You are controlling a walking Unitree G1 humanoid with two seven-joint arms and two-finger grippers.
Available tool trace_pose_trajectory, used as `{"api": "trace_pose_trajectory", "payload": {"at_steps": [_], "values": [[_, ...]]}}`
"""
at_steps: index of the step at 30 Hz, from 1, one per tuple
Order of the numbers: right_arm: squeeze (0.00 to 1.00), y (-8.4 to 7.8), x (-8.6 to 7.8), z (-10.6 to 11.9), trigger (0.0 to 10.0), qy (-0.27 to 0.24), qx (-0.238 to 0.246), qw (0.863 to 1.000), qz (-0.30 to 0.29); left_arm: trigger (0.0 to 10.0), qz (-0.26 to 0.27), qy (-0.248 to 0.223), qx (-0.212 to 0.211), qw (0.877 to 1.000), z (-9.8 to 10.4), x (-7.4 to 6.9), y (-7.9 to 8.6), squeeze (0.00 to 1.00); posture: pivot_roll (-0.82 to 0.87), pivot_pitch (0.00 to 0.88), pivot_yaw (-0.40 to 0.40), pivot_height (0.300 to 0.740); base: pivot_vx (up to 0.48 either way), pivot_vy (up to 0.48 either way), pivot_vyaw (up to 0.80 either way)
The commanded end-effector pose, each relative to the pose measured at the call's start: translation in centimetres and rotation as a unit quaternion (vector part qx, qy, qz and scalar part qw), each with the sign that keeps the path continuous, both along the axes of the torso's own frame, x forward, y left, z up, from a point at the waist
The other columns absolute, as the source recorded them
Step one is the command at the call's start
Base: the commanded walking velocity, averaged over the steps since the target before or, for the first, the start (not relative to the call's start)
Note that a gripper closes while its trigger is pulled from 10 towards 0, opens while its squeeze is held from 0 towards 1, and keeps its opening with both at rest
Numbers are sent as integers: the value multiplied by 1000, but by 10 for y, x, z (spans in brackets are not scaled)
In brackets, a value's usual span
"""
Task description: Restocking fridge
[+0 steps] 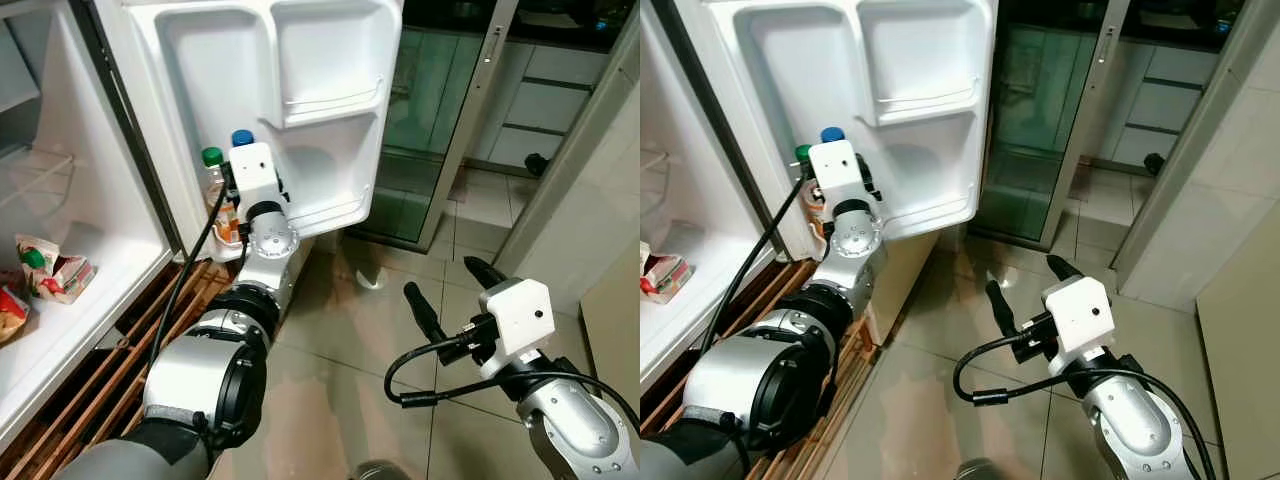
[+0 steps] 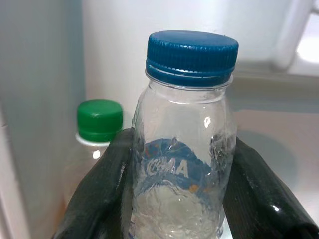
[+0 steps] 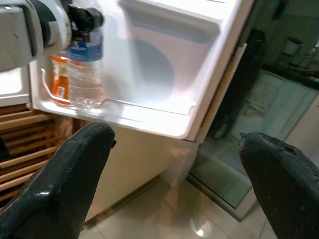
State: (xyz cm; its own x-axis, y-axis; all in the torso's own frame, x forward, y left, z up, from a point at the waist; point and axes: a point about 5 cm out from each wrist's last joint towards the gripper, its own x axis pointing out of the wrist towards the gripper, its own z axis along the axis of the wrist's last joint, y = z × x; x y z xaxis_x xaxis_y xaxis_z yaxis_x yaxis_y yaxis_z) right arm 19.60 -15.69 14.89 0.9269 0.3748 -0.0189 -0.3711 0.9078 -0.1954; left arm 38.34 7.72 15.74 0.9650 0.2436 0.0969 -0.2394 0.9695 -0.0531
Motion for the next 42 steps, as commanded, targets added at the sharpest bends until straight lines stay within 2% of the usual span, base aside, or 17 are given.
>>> {"api": "trace_pose_trajectory", "payload": {"at_steps": [1, 3, 4, 7, 11, 12, 14, 21, 23, 24, 26, 31, 34, 36, 37, 38, 42], "values": [[27, 1, 3, 1, 10000, -7, -1, 1000, -4, 10000, -41, 38, -6, 998, -18, -6, -13, 0, -524, 0, 3, 740, 0, 0, 0], [27, -2, 5, -1, 10000, -6, 18, 999, -32, 10000, -83, 6, 0, 997, -15, -9, -13, 0, -487, 0, 11, 740, 0, 0, 0], [27, -2, 5, -1, 10000, -6, 18, 999, -32, 10000, -83, 6, 0, 997, -15, -9, -13, 0, -487, 0, 11, 740, 0, 0, 0], [27, -4, 6, -5, 10000, 0, 34, 998, -50, 10000, -141, -22, 10, 990, -17, -16, -8, 0, -436, 0, 24, 740, 0, 0, 0], [27, -4, 9, -11, 10000, 3, 53, 996, -67, 10000, -211, -29, 35, 977, -19, -38, 3, 0, -363, 0, 45, 740, 0, 0, 0], [27, -3, 12, -13, 10000, 2, 62, 995, -74, 10000, -248, -32, 41, 967, -17, -53, 7, 0, -337, 0, 51, 740, 0, 0, 0], [27, -3, 13, -13, 10000, 2, 65, 995, -77, 10000, -256, -34, 39, 965, -16, -56, 8, 0, -331, 0, 52, 740, 0, 0, 0], [24, 1, 25, -15, 10000, -10, 72, 994, -84, 10000, -328, -77, 51, 940, 8, -82, 14, 0, -283, 0, 67, 740, 0, 0, 0], [24, 1, 26, -15, 10000, -14, 71, 994, -85, 10000, -331, -80, 56, 939, 11, -87, 19, 0, -280, 0, 68, 740, 0, 0, 0], [27, -1, 29, -15, 10000, -21, 69, 993, -92, 10000, -342, -74, 62, 935, 12, -98, 26, 0, -276, 0, 65, 740, 0, 0, 0], [27, -2, 30, -15, 10000, -23, 68, 993, -94, 10000, -345, -70, 66, 934, 13, -102, 29, 0, -276, 0, 65, 740, 0, 0, 0], [31, -9, 28, -18, 10000, -27, 63, 992, -111, 10000, -367, -9, 76, 927, -18, -129, 47, 0, -282, 0, 63, 740, 0, 0, 0], [24, -23, 20, -22, 10000, -13, 84, 985, -153, 10000, -345, 70, 76, 933, -50, -158, 71, 0, -287, 0, 58, 740, 0, 0, 0], [27, -33, 13, -26, 10000, -3, 93, 979, -181, 10000, -326, 86, 66, 939, -54, -168, 78, 0, -280, 0, 53, 740, 0, 0, 0], [27, -33, 13, -26, 10000, -3, 93, 979, -181, 10000, -326, 86, 66, 939, -54, -168, 78, 0, -280, 0, 53, 740, 0, 0, 0], [27, -37, 10, -31, 10000, 6, 92, 977, -192, 10000, -300, 72, 55, 950, -47, -162, 78, 0, -274, 0, 51, 740, 0, 0, 0], [27, -36, 15, -32, 10000, 1, 88, 978, -189, 10000, -271, 45, 61, 960, -36, -142, 74, 0, -273, 0, 56, 740, 0, 0, 0]]}}
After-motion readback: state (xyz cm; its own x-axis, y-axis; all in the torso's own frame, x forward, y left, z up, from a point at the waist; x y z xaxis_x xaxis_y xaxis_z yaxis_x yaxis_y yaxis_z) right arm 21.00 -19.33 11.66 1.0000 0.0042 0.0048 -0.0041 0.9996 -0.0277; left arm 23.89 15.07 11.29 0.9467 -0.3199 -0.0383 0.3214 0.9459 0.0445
